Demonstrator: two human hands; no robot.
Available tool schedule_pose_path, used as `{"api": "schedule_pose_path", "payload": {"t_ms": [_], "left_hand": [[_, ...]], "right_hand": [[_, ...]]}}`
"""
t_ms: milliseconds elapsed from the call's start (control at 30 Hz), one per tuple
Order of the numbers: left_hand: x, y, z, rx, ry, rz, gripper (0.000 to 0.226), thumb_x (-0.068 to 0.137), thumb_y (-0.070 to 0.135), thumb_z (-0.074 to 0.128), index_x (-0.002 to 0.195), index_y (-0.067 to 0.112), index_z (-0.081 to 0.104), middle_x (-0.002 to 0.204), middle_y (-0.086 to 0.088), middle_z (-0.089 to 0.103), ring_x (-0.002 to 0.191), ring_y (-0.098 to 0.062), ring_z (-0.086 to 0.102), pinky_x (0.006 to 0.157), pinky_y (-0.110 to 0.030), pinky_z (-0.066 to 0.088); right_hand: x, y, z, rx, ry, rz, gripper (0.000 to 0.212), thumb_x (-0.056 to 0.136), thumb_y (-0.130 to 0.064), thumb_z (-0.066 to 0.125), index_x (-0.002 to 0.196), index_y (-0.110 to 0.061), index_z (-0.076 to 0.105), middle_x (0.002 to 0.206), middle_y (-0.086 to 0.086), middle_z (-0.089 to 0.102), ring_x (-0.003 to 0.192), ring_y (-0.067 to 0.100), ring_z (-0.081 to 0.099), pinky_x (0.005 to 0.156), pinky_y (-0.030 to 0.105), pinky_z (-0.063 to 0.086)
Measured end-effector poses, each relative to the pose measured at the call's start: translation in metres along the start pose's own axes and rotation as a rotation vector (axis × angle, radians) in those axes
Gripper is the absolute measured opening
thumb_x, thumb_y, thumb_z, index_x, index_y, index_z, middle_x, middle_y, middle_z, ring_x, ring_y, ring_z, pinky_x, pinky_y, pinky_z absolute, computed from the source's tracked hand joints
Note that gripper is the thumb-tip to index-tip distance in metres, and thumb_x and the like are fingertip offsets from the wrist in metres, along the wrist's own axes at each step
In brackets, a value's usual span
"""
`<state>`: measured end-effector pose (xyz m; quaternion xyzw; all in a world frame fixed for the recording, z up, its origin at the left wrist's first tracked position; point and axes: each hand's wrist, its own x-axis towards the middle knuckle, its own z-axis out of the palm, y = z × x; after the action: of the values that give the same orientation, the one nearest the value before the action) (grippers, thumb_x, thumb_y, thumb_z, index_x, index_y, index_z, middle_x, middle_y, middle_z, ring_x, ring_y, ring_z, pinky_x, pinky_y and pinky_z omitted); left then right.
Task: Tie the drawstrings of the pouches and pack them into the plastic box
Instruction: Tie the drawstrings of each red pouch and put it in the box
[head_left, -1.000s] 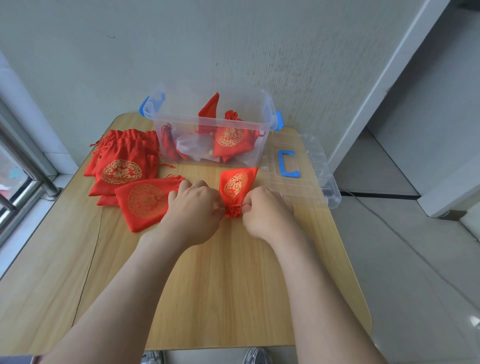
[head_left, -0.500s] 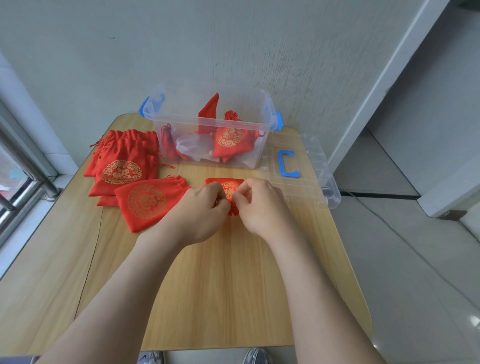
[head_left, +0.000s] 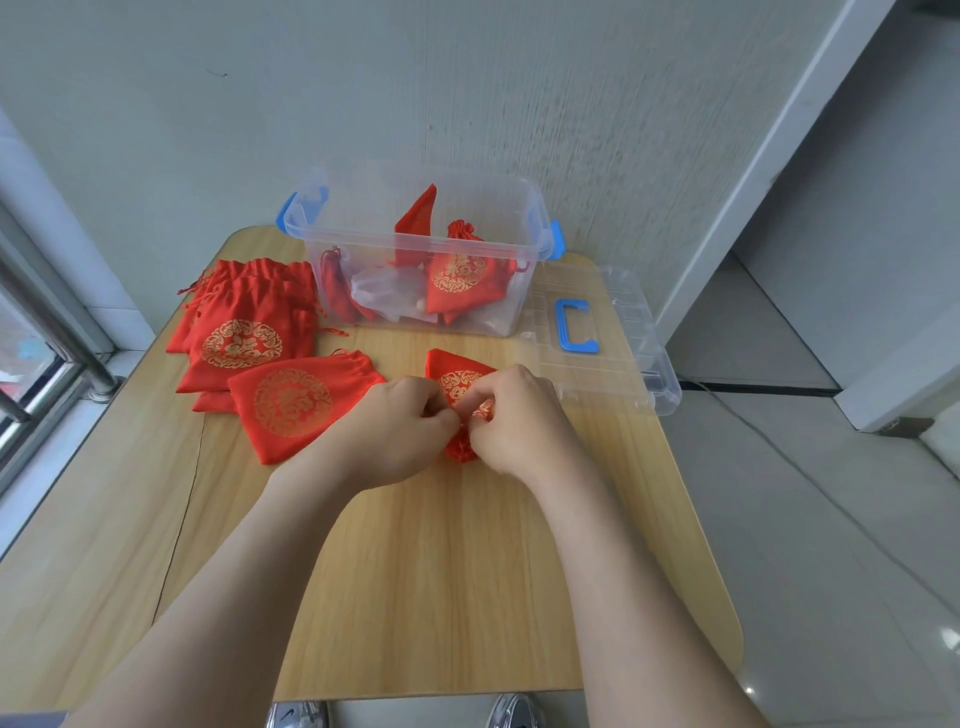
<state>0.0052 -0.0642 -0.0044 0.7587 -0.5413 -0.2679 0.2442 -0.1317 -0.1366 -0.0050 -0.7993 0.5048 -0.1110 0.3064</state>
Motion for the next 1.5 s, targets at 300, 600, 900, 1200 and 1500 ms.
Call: {"api": "schedule_pose_path", "payload": {"t_ms": [300,600,900,1200,1500], "left_hand": [[0.002,-0.001,-0.009,-0.32,0.107,-0.183,0.027,0.093,0.024,0.057,0.085,0.002,0.07,0.081,-0.015,0.075,0.071,-0.024,0.065,0.075,-0.044,0.058],[0.011,-0.003,-0.013,-0.877,0.06,-0.39,0.016,0.095,0.014,0.065,0.091,0.0,0.072,0.084,-0.012,0.07,0.063,-0.019,0.054,0.058,-0.033,0.047],[0.009,-0.002,-0.011,-0.9,-0.017,-0.372,0.016,0.104,0.019,0.058,0.093,0.009,0.066,0.08,-0.006,0.071,0.06,-0.018,0.049,0.057,-0.033,0.042],[0.008,-0.003,-0.004,-0.715,-0.014,-0.225,0.026,0.111,0.021,0.05,0.104,0.001,0.066,0.091,-0.011,0.069,0.059,-0.015,0.05,0.062,-0.034,0.046],[0.003,0.003,-0.007,-0.643,0.009,-0.153,0.021,0.109,0.02,0.055,0.093,0.007,0.062,0.081,-0.005,0.078,0.065,-0.017,0.059,0.06,-0.028,0.052]], "right_hand": [[-0.006,-0.01,-0.01,0.126,-0.09,-0.055,0.021,0.091,-0.024,0.066,0.09,-0.034,0.084,0.085,-0.012,0.074,0.077,0.003,0.065,0.058,0.013,0.051],[-0.004,-0.011,-0.01,0.08,-0.057,-0.097,0.02,0.092,-0.027,0.067,0.098,-0.036,0.084,0.092,-0.013,0.07,0.079,0.004,0.058,0.054,0.006,0.038],[-0.003,-0.011,-0.009,0.143,-0.046,-0.06,0.022,0.098,-0.018,0.063,0.09,-0.032,0.078,0.082,-0.014,0.067,0.072,0.001,0.061,0.046,0.007,0.04],[-0.002,-0.011,-0.008,0.342,-0.03,-0.054,0.013,0.097,-0.031,0.074,0.09,-0.023,0.081,0.073,-0.002,0.077,0.069,0.008,0.074,0.065,0.025,0.059],[0.002,-0.015,-0.011,0.415,0.023,0.073,0.017,0.083,-0.014,0.069,0.067,-0.014,0.074,0.068,-0.005,0.075,0.071,0.011,0.069,0.061,0.023,0.047]]}}
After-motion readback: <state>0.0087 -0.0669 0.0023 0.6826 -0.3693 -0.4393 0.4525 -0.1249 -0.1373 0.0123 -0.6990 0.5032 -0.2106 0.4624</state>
